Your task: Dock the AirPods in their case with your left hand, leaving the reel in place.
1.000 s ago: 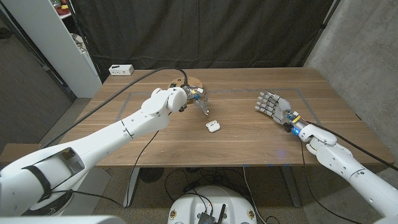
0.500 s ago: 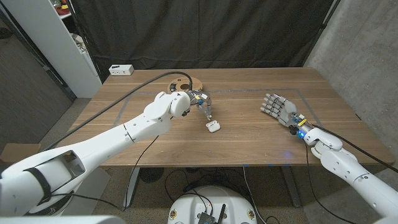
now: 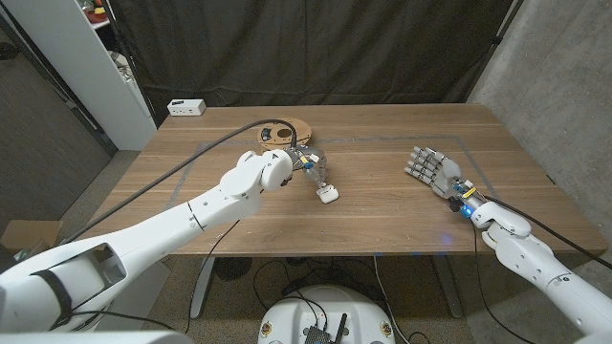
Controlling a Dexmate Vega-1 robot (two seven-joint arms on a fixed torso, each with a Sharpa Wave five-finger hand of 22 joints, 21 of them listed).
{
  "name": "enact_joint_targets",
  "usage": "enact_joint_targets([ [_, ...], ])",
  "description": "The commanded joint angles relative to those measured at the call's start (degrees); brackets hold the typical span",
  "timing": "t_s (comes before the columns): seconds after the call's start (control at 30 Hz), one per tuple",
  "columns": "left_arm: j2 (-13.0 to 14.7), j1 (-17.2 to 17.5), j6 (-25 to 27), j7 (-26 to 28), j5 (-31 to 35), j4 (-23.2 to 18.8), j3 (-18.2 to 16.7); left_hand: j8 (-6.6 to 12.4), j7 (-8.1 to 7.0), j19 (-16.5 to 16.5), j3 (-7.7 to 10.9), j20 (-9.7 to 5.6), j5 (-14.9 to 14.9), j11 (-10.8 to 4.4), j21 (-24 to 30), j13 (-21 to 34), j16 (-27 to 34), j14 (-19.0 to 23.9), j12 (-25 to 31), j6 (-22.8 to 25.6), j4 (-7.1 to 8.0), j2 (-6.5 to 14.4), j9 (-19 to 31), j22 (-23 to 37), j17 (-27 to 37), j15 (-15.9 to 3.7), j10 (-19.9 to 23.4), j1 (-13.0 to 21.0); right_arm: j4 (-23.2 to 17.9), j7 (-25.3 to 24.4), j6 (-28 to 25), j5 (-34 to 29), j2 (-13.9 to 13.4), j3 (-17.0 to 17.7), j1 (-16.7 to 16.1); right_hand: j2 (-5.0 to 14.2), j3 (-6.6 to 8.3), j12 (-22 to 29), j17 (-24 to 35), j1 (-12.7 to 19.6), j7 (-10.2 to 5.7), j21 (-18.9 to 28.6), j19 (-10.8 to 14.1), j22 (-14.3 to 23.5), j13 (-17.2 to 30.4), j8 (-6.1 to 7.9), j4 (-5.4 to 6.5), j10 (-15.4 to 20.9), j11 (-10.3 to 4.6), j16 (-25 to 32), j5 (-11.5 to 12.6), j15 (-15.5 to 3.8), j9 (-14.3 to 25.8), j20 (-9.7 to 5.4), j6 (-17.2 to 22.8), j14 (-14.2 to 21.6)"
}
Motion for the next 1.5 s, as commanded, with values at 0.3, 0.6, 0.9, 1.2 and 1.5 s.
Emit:
enact_joint_targets([
  [0.3,-0.93,2.88,-1.13,0.78,1.48,0.35,-1.1,0.54,0.21,0.03,-0.53,-0.52,0.1,-0.31,0.34,0.3,0.24,0.53,0.2,0.7,0.06,0.09,2.38,0.02,0.0,-5.5,1.2,0.29,0.24,-0.25,1.82,0.24,0.13,1.19,-1.81,0.42,0.24,-0.08,0.35,0.26,-0.07,-0.14,-0.28,0.29,0.07,0.04,-0.14,0.28,0.09,0.06,-0.02,-5.71,0.18,0.26,0.45,0.34],
  [0.6,-1.17,3.4,-0.77,-0.28,2.02,-0.42,-1.16,0.75,0.21,0.14,-0.74,-0.73,0.04,-0.49,0.42,0.32,0.24,0.64,0.16,0.95,0.08,0.0,2.55,0.03,0.0,-5.57,1.26,0.26,0.51,0.33,2.55,0.53,0.29,1.6,-2.37,0.34,0.21,-0.13,0.35,0.24,-0.1,-0.12,-0.31,0.3,0.07,0.03,-0.14,0.19,-0.12,0.08,-0.04,-5.64,0.19,0.37,0.43,0.37],
  [0.9,-1.12,3.47,-0.83,-1.23,2.66,-0.99,-1.2,0.64,0.12,0.15,-1.25,-0.91,-0.08,-0.51,0.45,0.33,0.22,0.73,0.09,0.53,0.26,-0.34,2.64,0.04,0.02,-5.82,1.25,-0.19,0.89,0.66,2.97,0.43,0.44,1.64,-2.38,0.42,0.26,-0.1,0.34,0.32,-0.13,-0.13,-0.38,0.3,0.08,0.02,-0.17,0.28,0.06,0.09,-0.02,-5.71,0.19,0.41,0.42,0.39],
  [1.2,-0.81,3.77,-0.35,-2.35,4.32,-2.07,-1.3,1.13,0.27,0.22,-1.43,-0.91,-0.19,-0.58,0.51,0.34,0.35,1.23,0.1,1.07,0.14,-0.46,3.06,0.06,0.04,-5.71,1.47,-0.11,1.49,1.06,2.78,0.41,0.66,1.4,-1.8,0.47,0.25,-0.09,0.37,0.35,-0.2,-0.11,-0.37,0.3,0.08,0.02,-0.17,0.33,0.02,0.1,-0.03,-5.68,0.19,0.54,0.46,0.31],
  [1.5,-0.56,4.27,0.51,-3.96,6.21,-3.51,-1.83,1.76,0.66,0.29,-1.45,-0.93,-0.31,-0.52,0.56,0.38,0.34,1.39,0.11,1.62,0.03,-0.4,3.66,0.08,0.05,-5.78,1.6,0.07,2.12,1.64,2.15,0.5,0.86,0.96,-1.01,0.49,0.24,-0.12,0.39,0.33,-0.26,-0.09,-0.35,0.3,0.09,0.02,-0.13,0.28,-0.07,0.13,-0.04,-5.81,0.18,0.62,0.5,0.33],
])
